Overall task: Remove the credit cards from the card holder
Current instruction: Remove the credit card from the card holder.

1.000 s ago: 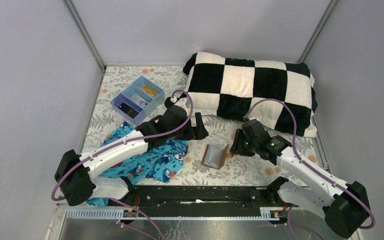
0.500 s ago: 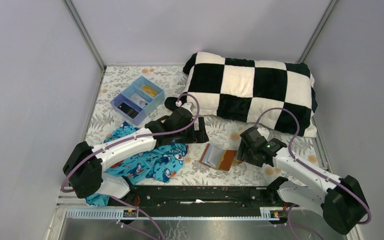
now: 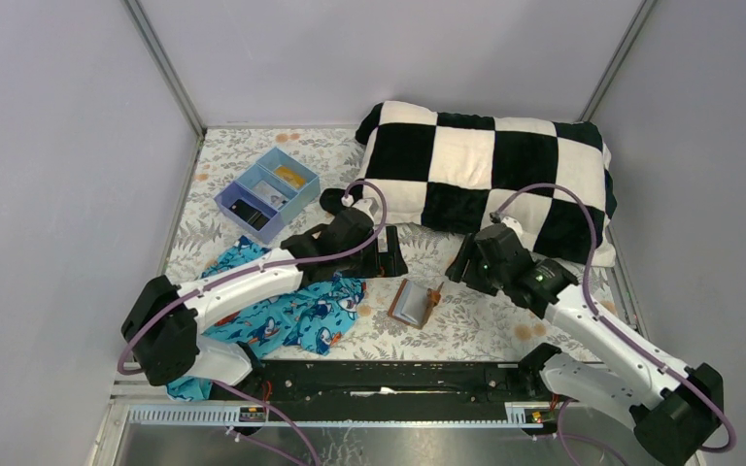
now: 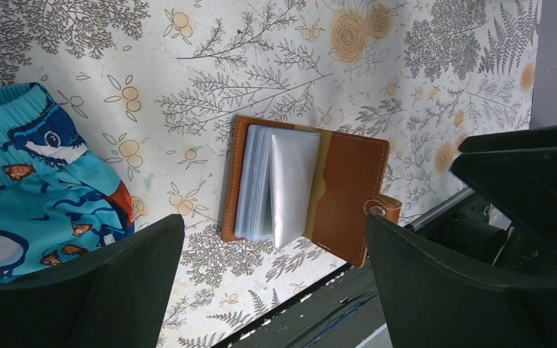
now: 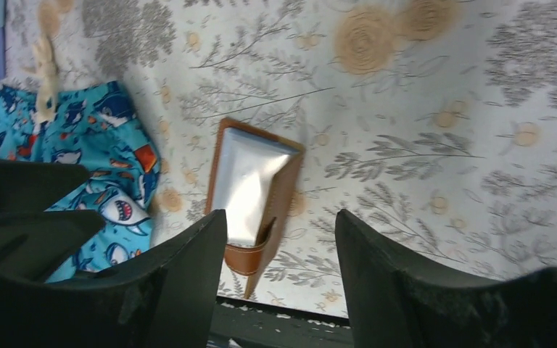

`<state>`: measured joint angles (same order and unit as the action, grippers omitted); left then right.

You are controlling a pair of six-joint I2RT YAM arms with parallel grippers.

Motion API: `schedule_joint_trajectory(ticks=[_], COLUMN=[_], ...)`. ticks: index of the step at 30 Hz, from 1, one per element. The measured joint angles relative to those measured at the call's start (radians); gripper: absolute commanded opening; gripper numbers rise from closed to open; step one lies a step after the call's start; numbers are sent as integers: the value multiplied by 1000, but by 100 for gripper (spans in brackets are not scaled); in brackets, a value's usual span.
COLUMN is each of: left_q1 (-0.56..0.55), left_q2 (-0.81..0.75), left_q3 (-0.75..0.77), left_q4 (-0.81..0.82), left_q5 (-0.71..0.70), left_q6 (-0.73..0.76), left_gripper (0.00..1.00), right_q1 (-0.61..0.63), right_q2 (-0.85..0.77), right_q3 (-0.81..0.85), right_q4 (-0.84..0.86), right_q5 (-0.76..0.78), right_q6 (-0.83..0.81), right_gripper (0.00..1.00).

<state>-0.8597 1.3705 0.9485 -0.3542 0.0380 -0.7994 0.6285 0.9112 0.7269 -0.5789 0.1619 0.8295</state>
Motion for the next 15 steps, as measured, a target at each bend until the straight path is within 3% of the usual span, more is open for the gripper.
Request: schedule_joint_trajectory(ticks=[10,15], left_q1=[3,44], left_q2=[6,-83], left_q3=[-3,-76], left_q4=[9,43], left_q5=[-27,-34], left_q6=[-27,-72], left_gripper=[99,99], right_q1=[81,98], right_q2=[196,329], right_q3=[50,16], right_q4=[213,359], right_q5=[-237,-343], right_q6=[-36,-19], right_gripper=[54,56])
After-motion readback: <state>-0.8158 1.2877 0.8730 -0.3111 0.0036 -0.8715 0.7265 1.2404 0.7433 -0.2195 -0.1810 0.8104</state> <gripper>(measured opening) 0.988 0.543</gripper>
